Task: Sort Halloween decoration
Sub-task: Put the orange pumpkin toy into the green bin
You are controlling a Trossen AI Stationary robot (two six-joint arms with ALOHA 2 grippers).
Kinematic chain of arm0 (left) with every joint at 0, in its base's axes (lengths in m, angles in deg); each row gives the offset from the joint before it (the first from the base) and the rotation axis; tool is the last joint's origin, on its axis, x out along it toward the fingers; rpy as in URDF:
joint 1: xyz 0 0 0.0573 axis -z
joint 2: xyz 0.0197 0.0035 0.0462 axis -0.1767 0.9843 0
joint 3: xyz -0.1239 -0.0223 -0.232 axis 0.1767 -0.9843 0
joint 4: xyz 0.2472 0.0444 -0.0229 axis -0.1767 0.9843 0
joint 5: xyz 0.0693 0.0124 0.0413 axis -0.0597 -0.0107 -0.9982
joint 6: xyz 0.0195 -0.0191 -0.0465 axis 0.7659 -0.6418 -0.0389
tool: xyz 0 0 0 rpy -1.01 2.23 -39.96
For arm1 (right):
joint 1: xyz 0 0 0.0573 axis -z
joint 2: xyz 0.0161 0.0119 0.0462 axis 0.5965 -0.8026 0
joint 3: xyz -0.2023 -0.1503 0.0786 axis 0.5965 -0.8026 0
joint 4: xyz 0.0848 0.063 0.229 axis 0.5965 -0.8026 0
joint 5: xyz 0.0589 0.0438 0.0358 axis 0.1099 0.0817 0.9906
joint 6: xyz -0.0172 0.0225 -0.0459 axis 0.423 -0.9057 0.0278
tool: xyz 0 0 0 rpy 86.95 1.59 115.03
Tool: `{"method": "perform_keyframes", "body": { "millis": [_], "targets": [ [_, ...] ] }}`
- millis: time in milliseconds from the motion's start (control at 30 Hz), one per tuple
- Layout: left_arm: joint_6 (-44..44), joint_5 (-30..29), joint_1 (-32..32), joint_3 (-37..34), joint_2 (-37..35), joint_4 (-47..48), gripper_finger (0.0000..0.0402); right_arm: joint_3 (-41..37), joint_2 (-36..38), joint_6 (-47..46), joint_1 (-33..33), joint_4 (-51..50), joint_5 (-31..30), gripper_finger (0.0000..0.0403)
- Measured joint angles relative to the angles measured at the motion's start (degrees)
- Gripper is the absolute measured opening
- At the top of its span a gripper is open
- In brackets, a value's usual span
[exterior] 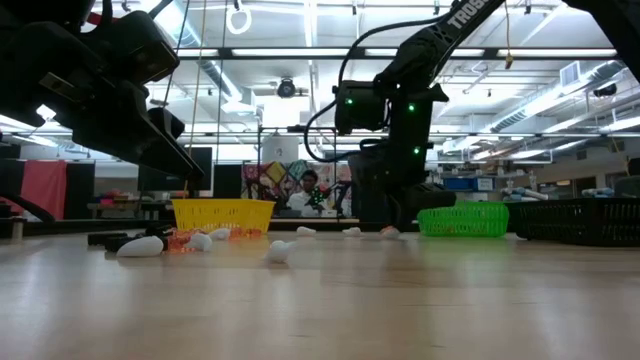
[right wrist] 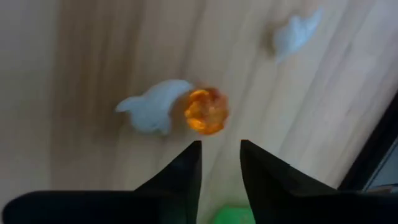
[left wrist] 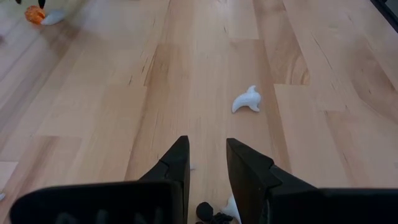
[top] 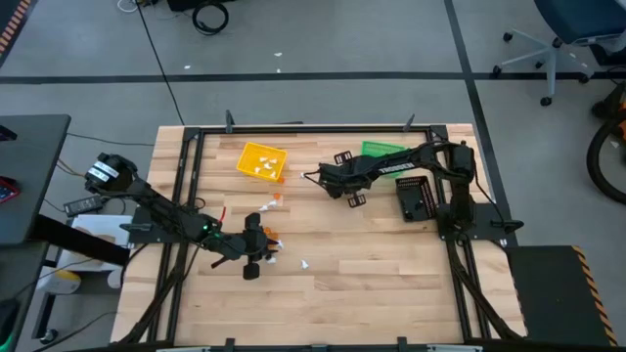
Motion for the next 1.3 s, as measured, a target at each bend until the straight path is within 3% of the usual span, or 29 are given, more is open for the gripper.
{"method": "perform_keyframes", "body": {
  "millis": [300,667,1300],
  "targets": [
    [-0.8,0.4,0.4,0.0,0.0,0.1,0.0082,0.0,0.0,2.6,-0.1,2.5,2.4,0.0146],
    [-0.8,0.4,0.7,0.0,0.0,0.2,0.0082,0.0,0.1,7.7,-1.2,6.7,7.4,0.0146],
    [-1.0,0.4,1.3,0.0,0.0,0.2,0.0082,-1.1,0.2,6.1,0.8,8.8,10.7,0.0144]
  ]
}}
